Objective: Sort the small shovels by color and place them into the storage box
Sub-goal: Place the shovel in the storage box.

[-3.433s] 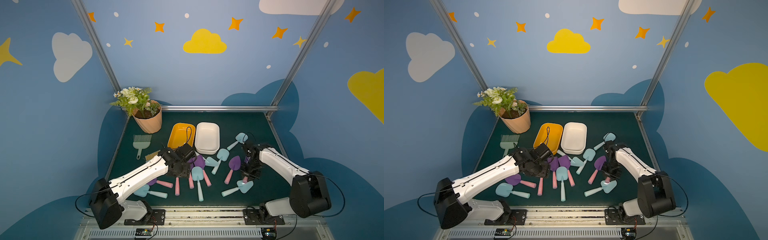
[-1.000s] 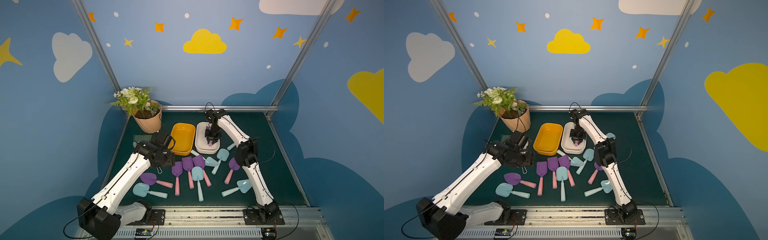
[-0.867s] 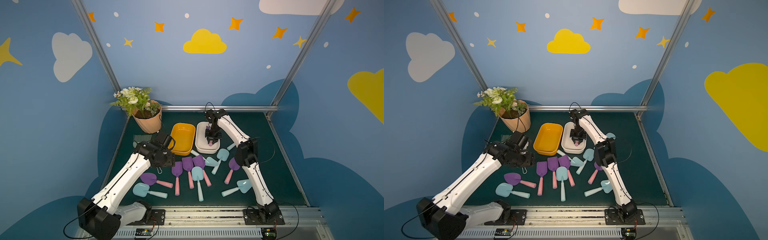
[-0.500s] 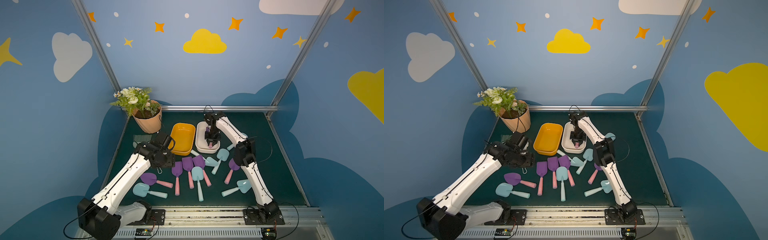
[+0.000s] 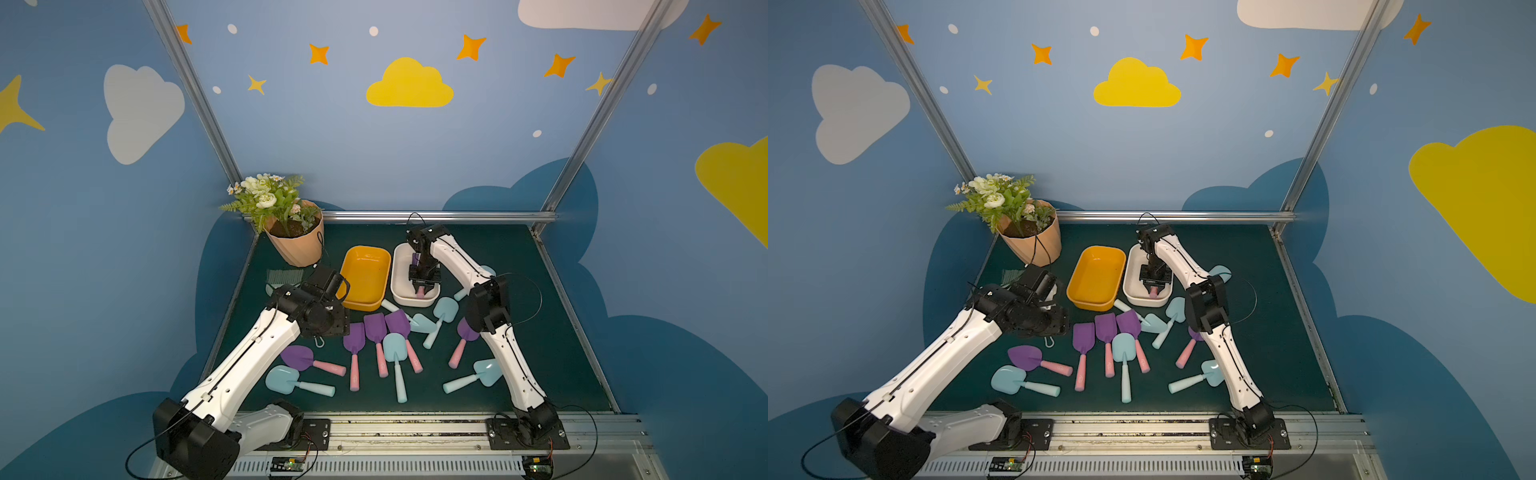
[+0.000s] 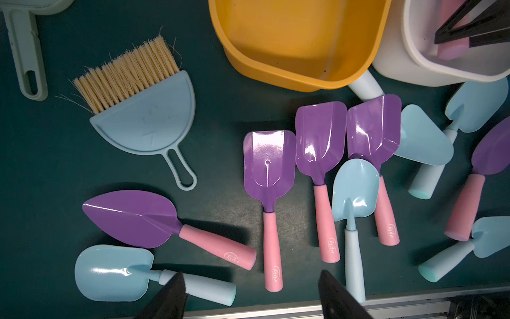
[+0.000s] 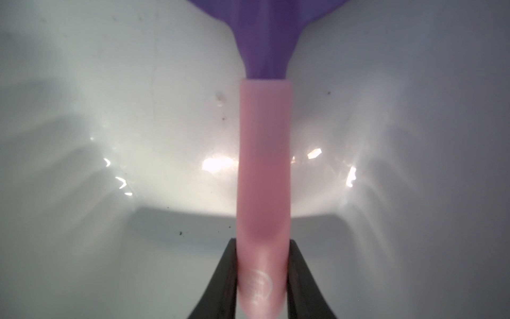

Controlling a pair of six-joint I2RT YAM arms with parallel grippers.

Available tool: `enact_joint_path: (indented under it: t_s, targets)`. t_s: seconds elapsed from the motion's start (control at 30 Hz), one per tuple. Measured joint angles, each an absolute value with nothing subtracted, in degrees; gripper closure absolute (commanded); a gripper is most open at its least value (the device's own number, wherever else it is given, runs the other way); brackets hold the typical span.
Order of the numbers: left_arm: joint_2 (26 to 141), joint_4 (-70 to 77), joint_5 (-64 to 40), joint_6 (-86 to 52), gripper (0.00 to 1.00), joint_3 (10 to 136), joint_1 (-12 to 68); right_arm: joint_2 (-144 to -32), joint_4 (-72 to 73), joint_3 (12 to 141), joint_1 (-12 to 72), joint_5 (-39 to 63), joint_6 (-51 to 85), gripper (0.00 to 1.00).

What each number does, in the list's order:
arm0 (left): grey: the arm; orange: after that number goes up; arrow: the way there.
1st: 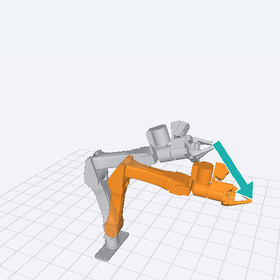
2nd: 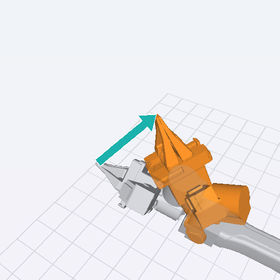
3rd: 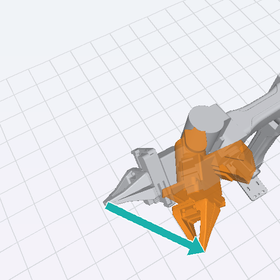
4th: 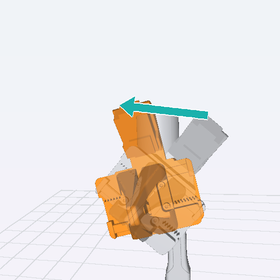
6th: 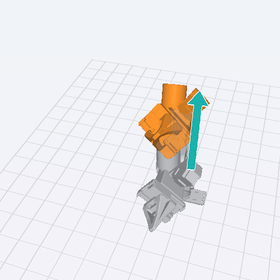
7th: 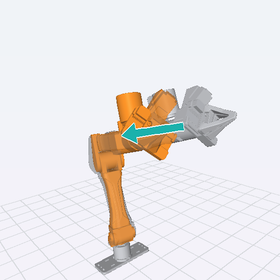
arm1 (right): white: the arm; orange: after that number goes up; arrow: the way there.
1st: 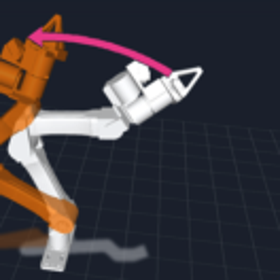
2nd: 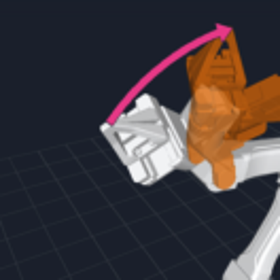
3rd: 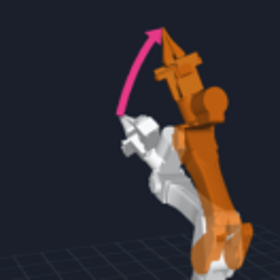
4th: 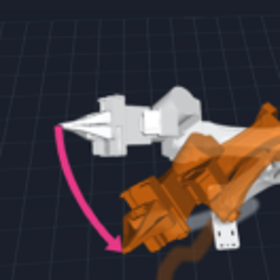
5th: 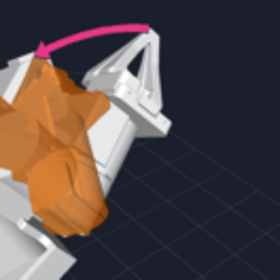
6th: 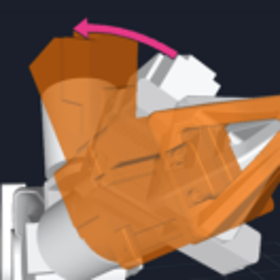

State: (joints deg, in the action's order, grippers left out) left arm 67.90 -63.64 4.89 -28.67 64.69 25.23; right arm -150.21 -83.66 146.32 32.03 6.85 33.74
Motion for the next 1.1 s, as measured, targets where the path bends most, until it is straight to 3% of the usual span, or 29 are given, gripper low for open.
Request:
enact_joint_path:
  t_s: [0.73,1.1]
  targets:
    - [67.24,-65.14,4.84,-28.49,0.25,66.41,25.23,-149.10,-83.66,144.84,31.97,5.39,32.42,0.60]
    - [64.77,-68.69,5.45,-29.85,0.25,72.25,26.04,-135.87,-86.06,144.73,32.03,2.13,32.05,0.56]
